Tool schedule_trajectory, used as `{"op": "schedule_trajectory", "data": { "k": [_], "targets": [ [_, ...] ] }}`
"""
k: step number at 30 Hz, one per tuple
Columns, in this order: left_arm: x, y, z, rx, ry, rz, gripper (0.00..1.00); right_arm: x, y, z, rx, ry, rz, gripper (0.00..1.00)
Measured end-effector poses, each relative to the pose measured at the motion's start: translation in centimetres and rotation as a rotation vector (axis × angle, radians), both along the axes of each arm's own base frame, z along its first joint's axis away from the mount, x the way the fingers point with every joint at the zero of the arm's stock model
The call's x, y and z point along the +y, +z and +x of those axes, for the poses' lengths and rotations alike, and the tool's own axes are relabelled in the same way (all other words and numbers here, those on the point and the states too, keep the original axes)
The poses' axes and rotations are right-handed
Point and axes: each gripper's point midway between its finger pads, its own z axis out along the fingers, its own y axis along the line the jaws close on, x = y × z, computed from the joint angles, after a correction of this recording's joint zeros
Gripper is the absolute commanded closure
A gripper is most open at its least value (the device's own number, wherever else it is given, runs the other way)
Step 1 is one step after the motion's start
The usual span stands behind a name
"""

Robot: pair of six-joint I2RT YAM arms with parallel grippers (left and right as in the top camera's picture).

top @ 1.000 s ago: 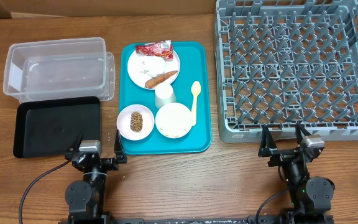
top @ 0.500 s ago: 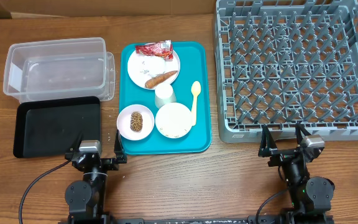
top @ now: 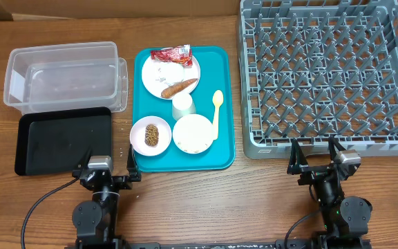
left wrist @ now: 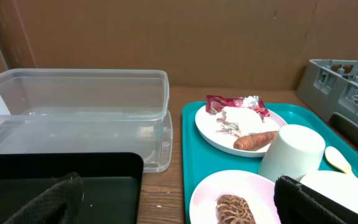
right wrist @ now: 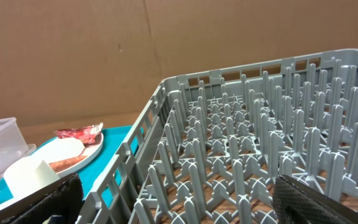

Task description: Sort waste into correct bins and load items into the dishwasher

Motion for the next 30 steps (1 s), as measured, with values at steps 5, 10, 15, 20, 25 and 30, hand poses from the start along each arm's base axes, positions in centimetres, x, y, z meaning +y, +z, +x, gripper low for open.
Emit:
{"op": "schedule_trajectory", "data": {
  "k": [5,10,15,20,25,30],
  "targets": [
    [0.0,0.0,0.0,0.0,0.0,0.0,0.0,0.0,0.0,0.0,0.0,0.0,0.0,0.0],
    [0.0,0.0,0.0,0.0,0.0,0.0,0.0,0.0,0.0,0.0,0.0,0.0,0.0,0.0],
    [0.0,0.0,0.0,-0.001,0.0,0.0,0.0,0.0,0.2,0.0,-0.007,0.0,0.0,0.0],
    [0.0,0.7,0.1,-0.03,0.0,0.002,0.0,0.1,0.6,0.0,-0.025,0.004,0.001,0.0],
    [-0.6,2.3,0.1,-0.094,-0.033,0.006,0.0,0.5,2.3,-0.1,-0.093,0.027,0.001,0.0],
    [-1.3,4.6,-0.2,-0.171,-0.077,0.012,0.0,1.0,3.3,-0.4,-0.113,0.061,-0.001,0.0]
  ]
}}
